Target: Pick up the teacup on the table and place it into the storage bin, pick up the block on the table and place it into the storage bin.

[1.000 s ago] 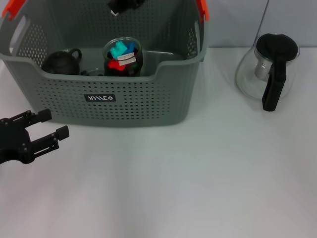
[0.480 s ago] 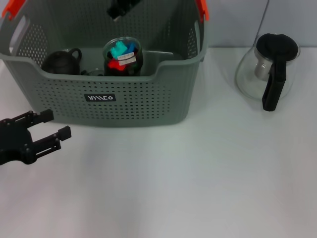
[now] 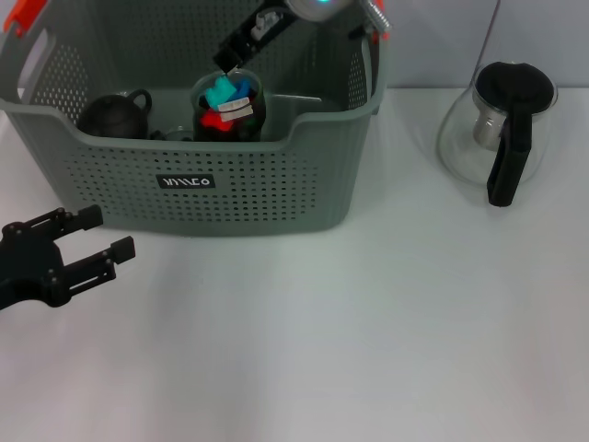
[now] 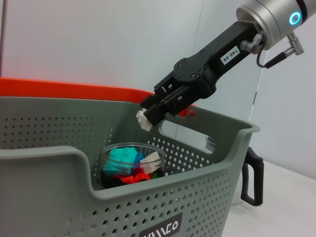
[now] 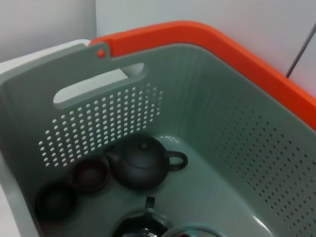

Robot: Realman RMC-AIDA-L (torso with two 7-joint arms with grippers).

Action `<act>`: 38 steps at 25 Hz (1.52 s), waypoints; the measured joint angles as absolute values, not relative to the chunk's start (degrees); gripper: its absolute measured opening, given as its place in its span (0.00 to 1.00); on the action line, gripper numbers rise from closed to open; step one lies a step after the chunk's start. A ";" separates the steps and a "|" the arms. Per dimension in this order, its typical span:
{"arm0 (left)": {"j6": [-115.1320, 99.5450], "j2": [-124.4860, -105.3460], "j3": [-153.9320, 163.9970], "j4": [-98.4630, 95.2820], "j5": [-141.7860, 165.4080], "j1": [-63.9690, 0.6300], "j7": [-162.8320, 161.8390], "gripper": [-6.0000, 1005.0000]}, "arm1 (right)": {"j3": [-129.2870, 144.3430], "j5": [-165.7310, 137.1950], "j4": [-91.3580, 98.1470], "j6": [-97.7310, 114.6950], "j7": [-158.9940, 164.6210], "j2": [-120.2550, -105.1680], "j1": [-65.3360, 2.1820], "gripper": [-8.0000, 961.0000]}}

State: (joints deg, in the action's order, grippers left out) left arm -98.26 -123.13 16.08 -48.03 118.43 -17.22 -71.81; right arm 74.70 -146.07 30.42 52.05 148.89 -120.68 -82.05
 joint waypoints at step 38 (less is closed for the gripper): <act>-97.86 -123.02 15.74 -47.90 118.35 -17.22 -71.81 0.69 | 77.08 -116.48 73.61 56.45 134.41 -120.28 -54.11 0.60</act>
State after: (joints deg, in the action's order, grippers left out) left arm -97.86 -123.02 15.74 -47.90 118.35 -17.22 -71.81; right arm 77.08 -116.48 73.61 56.45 134.41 -120.28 -54.11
